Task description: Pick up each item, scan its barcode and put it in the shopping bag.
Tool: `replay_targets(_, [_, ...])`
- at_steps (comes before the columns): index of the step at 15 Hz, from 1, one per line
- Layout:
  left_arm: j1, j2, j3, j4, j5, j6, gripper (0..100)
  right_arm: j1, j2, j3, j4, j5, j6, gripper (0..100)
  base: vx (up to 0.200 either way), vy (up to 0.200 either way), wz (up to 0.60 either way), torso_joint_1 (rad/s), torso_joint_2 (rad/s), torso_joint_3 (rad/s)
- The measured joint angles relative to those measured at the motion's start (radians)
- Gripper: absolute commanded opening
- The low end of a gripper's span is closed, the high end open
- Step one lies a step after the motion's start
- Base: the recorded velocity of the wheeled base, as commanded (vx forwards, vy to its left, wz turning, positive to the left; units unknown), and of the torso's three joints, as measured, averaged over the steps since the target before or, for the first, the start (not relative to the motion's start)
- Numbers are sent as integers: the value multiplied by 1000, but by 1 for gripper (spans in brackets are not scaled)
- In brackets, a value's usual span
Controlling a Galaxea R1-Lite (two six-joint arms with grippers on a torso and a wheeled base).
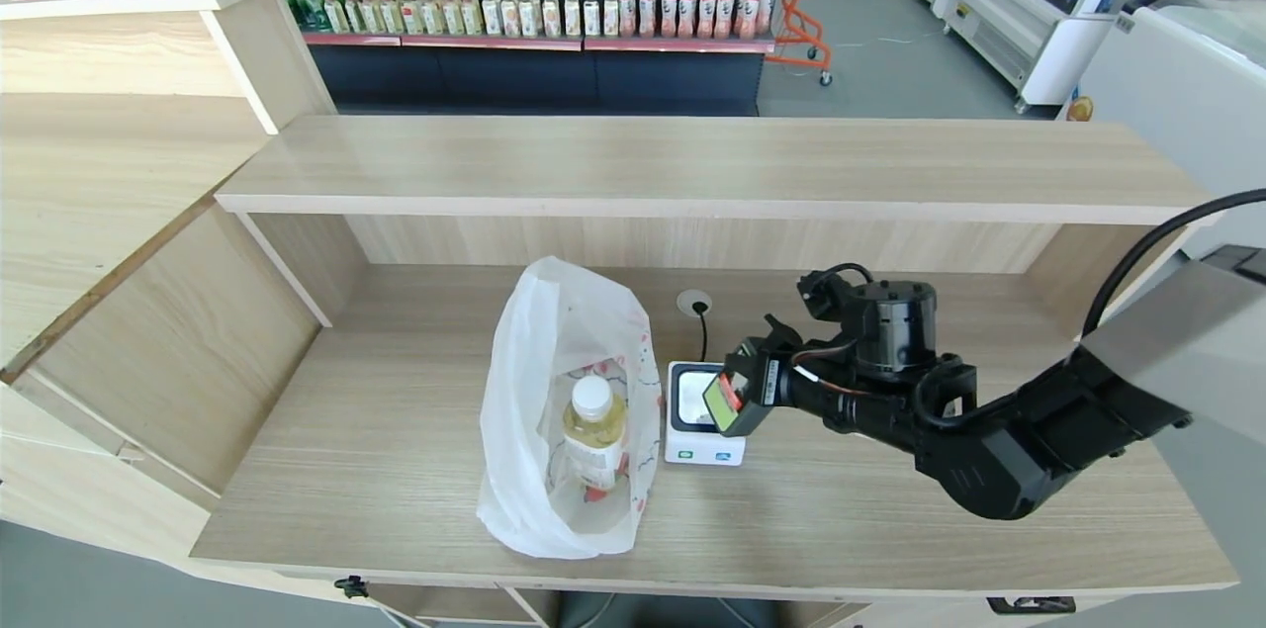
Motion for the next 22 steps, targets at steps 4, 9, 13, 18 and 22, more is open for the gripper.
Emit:
replay_targets(4, [0, 0, 0, 0, 0, 0, 100, 19, 61, -69, -2, 0, 0, 0, 0, 0, 0, 0, 0, 0])
replay_targets(9, [0, 0, 0, 0, 0, 1, 100, 43, 135, -151, 2, -6, -2, 0, 0, 0, 0, 0, 0, 0])
replay_targets(13, [0, 0, 0, 0, 0, 1, 100, 56, 153, -168, 2, -6, -23, 0, 0, 0, 0, 0, 0, 0])
replay_targets(18, [0, 0, 0, 0, 0, 1, 100, 57, 116, -180, 33, -6, -25, 0, 0, 0, 0, 0, 0, 0])
replay_targets(22, [0, 0, 0, 0, 0, 1, 100, 42, 37, -176, 34, -7, -76, 0, 0, 0, 0, 0, 0, 0])
